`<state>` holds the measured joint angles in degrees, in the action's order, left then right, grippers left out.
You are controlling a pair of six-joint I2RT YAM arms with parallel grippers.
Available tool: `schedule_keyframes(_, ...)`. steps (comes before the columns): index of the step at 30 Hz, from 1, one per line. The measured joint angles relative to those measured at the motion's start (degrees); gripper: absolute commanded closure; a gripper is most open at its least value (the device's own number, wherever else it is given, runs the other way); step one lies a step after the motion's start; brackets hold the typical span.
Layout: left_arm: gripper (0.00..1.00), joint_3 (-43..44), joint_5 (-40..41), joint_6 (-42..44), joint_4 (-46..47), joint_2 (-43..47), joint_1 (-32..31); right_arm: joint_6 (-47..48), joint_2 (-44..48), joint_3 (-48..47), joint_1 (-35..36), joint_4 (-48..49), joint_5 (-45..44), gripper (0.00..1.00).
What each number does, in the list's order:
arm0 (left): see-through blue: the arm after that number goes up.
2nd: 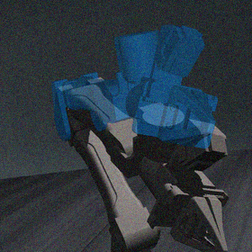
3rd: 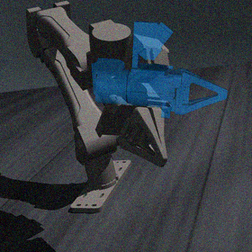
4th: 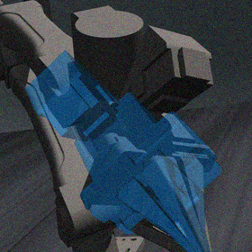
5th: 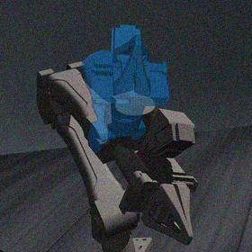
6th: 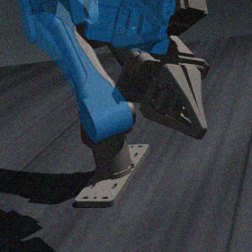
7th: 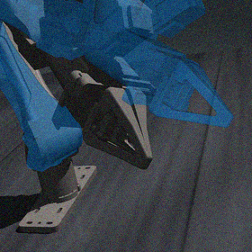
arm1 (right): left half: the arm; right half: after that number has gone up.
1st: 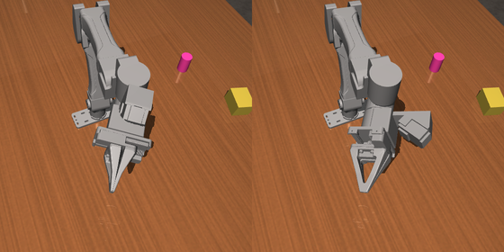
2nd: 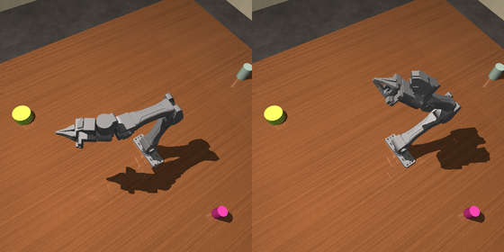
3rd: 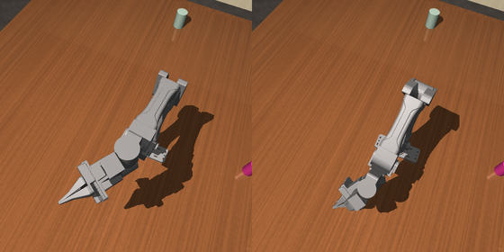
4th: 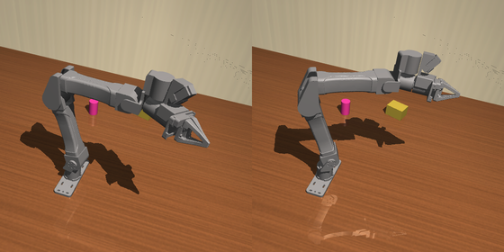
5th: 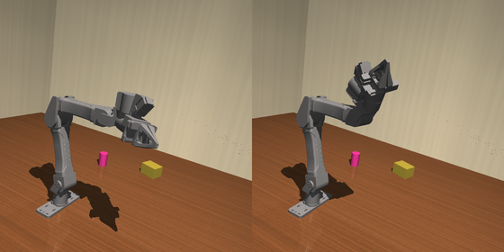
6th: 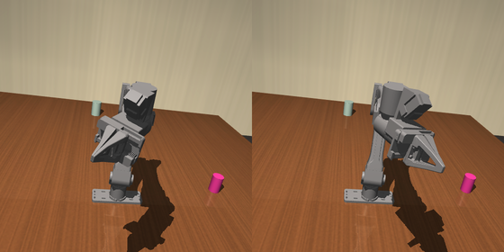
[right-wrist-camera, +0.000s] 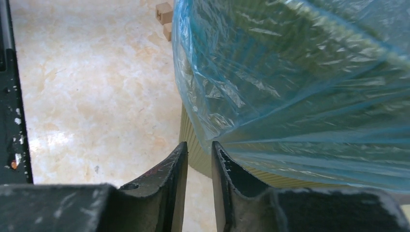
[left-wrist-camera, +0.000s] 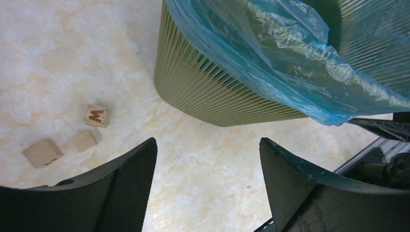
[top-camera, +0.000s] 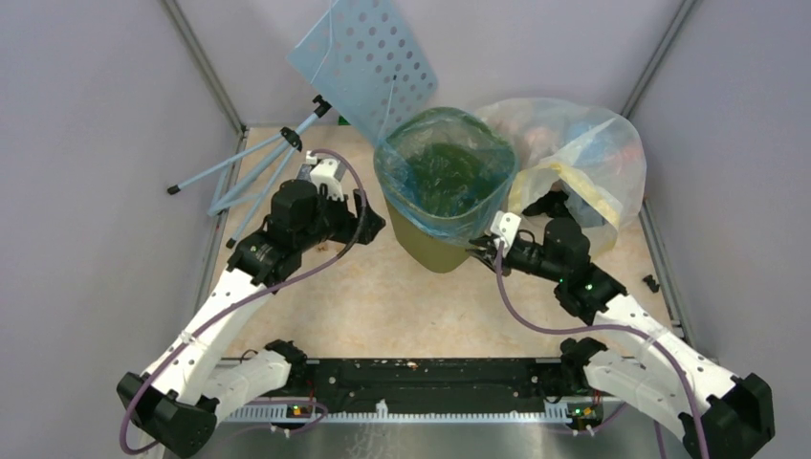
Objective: Put the trash bags into the trash bin
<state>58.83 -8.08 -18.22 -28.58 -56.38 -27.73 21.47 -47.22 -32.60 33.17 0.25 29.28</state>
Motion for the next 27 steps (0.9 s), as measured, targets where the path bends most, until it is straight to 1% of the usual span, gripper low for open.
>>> schedule_keyframes(1, 0.16, -1.07, -0.28, -1.33, 0.98, 0.79, 0.28, -0.87, 0.76, 0.11, 0.02, 0.00, -0.55, 0.66)
schedule_keyframes(2, 0.16, -1.95, -0.52, -2.45, 1.81, 1.49, 0.55, -1.97, 1.70, 0.39, 0.04, 0.24, -1.09, 0.58)
schedule_keyframes(3, 0.16, -2.67, -0.87, -3.67, 2.67, 2.10, 0.94, -3.23, 3.08, 0.85, 0.04, 0.48, -1.77, 0.47)
schedule_keyframes(4, 0.16, -3.63, -1.44, -5.16, 4.07, 2.89, 1.62, -4.85, 4.70, 1.53, 0.07, 0.68, -2.67, 0.38)
schedule_keyframes(6, 0.15, -4.90, -2.19, -7.21, 6.12, 3.76, 2.91, -9.77, 8.28, 3.15, 0.09, 1.90, -5.38, 0.28)
schedule_keyframes(8, 0.14, -6.01, -3.50, -9.11, 7.82, 4.17, 5.09, -15.91, 12.41, 5.42, 0.09, 3.76, -9.14, 0.21)
schedule_keyframes(11, 0.13, -7.76, -6.91, -12.33, 10.88, 4.42, 10.27, -24.33, 17.88, 8.31, 0.09, 4.74, -13.64, 0.19)
schedule_keyframes(12, 0.13, -8.79, -8.81, -13.84, 12.50, 4.66, 12.55, -28.55, 19.63, 8.74, 0.09, 4.15, -16.26, 0.19)
schedule_keyframes(13, 0.13, -9.97, -10.51, -15.47, 13.92, 4.90, 14.67, -34.18, 21.09, 8.74, 0.09, 2.82, -20.35, 0.18)
schedule_keyframes(16, 0.10, -13.20, -15.10, -20.59, 18.23, 5.07, 18.80, -44.35, 22.60, 7.85, 0.07, -1.64, -27.87, 0.17)
schedule_keyframes(18, 0.08, -15.28, -17.90, -24.20, 21.70, 5.05, 19.52, -50.34, 22.62, 7.37, 0.09, -4.24, -30.88, 0.17)
schedule_keyframes(23, 0.08, -18.93, -22.82, -33.00, 30.12, 4.79, 19.61, -63.71, 22.23, 7.37, 0.09, -6.80, -34.88, 0.16)
schedule_keyframes(27, 0.09, -20.48, -24.13, -37.57, 35.01, 3.72, 19.61, -69.90, 18.84, 7.37, 0.09, -7.13, -35.98, 0.15)
